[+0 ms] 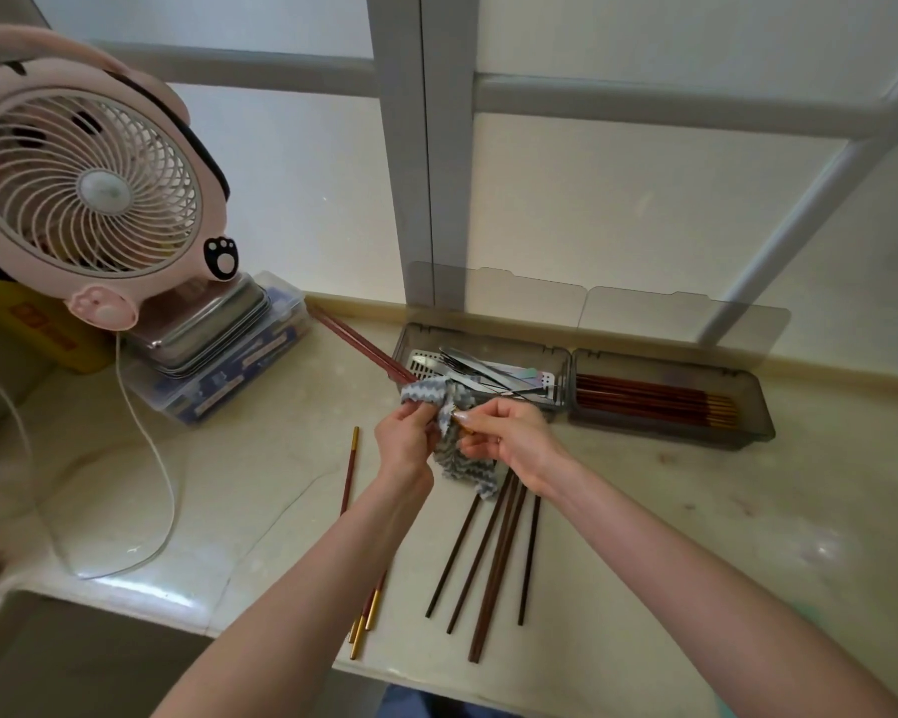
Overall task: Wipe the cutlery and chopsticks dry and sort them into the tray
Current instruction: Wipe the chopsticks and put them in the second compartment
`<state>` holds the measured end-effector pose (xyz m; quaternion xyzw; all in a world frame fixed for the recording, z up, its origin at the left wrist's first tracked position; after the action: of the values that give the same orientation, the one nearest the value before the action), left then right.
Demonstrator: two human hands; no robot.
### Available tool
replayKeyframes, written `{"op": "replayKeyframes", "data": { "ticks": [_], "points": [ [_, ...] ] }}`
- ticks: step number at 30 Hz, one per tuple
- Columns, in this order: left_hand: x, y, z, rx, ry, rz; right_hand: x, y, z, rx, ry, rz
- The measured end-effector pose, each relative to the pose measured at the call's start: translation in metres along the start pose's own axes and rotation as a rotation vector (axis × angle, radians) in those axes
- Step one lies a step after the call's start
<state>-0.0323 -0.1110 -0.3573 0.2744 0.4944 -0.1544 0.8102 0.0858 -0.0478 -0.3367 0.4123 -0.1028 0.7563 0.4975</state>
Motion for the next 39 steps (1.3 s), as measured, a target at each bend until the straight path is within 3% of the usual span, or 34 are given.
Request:
{"op": "replayKeyframes", "data": {
  "ticks": [3,9,20,26,30,36,39],
  "points": [
    [-0.005,0.003,-0.004,0.025,-0.005,0.029,0.006,0.0,0.002,-0.014,-0.022,0.033],
    [-0.038,-0.022,-0.036,-0.111,-0.017,0.166,0.015,-0.016,0.0,0.032,0.03,0.068],
    [-0.065,-0.066,-0.057,-0.271,0.068,0.262,0.009,-0.088,-0.001,-0.104,0.097,0.048],
    [-0.057,-0.031,-0.037,-0.045,0.057,0.256,0.011,-0.061,0.002,-0.078,0.018,-0.041],
    [-0.038,0.017,-0.002,0.178,0.08,0.098,0.02,-0.012,0.006,-0.051,-0.088,-0.049],
    [-0.033,0.024,0.008,0.243,0.113,-0.117,0.019,0.001,0.007,-0.082,-0.113,-0.055],
    [-0.044,0.024,0.007,0.242,0.18,-0.259,0.026,-0.02,0.011,-0.265,-0.198,0.171]
  ]
}}
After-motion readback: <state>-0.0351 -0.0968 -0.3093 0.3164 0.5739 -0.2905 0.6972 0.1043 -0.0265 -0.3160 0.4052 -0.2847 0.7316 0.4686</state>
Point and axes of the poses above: each hand's wrist, its own z-axis away from the middle knuckle, its own y-axis out of the palm, x = y × z, the point moved 10 cm from there along -z, towards the middle knuckle, and after that the axes turned 12 degrees about y, right-handed, at the moved point
